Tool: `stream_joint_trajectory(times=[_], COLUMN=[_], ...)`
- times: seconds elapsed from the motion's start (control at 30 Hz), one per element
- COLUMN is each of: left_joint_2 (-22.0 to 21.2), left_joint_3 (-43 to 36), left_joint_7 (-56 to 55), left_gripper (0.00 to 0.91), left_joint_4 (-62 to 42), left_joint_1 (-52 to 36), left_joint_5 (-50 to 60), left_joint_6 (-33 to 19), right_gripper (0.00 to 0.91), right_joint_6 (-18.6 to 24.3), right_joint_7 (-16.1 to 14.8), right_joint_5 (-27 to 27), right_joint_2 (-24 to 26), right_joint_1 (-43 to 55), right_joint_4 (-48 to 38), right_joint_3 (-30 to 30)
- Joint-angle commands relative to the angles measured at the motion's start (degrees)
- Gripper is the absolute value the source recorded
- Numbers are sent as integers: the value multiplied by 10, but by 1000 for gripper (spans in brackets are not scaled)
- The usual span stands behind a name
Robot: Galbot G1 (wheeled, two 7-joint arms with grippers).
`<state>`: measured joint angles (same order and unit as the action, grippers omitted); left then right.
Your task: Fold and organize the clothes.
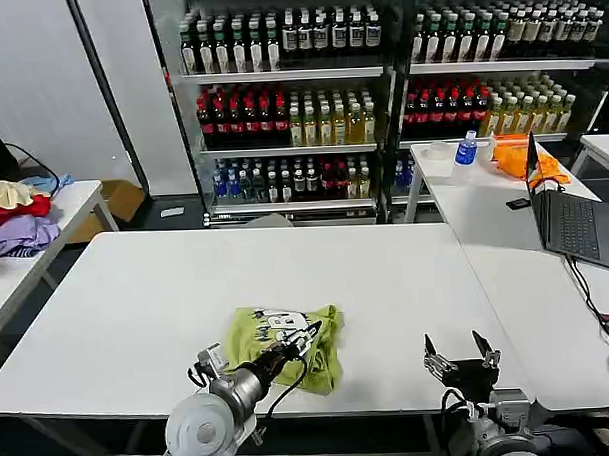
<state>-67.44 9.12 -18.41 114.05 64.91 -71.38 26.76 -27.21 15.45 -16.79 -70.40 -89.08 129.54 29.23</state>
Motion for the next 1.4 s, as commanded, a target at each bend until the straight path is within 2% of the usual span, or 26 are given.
stream_joint_trajectory(times=[0.03,0.13,0.37,0.47,1.27,1.3,1.33,1.4], left_joint_2=[104,134,145,136,52,51,52,52], left_joint_3=[103,134,147,140,87,87,87,87], left_joint_7=[6,13,1,1,17,17,17,18], left_gripper=[907,907,907,907,907,272,50,20], left_joint_4=[-35,-82,-98,-99,-119,-122,-123,-123], left_joint_1=[-7,-14,-5,1,-4,-5,-7,-7], left_joint_5=[35,48,39,18,-10,-9,-10,-12], left_joint_6=[-9,-3,46,63,59,57,50,46], right_gripper=[907,907,907,907,907,907,907,907], right_joint_6=[0,0,-3,-4,-3,-3,-3,-3], right_joint_7=[0,0,1,1,1,1,1,1], right_joint_5=[0,0,0,1,3,3,3,3], right_joint_2=[-2,-3,-5,-7,-9,-9,-9,-9], right_joint_1=[7,8,13,13,-13,-13,-14,-14], right_joint_4=[-3,-5,-9,-7,9,9,10,10], right_joint_3=[-2,-3,-3,-3,12,12,12,12])
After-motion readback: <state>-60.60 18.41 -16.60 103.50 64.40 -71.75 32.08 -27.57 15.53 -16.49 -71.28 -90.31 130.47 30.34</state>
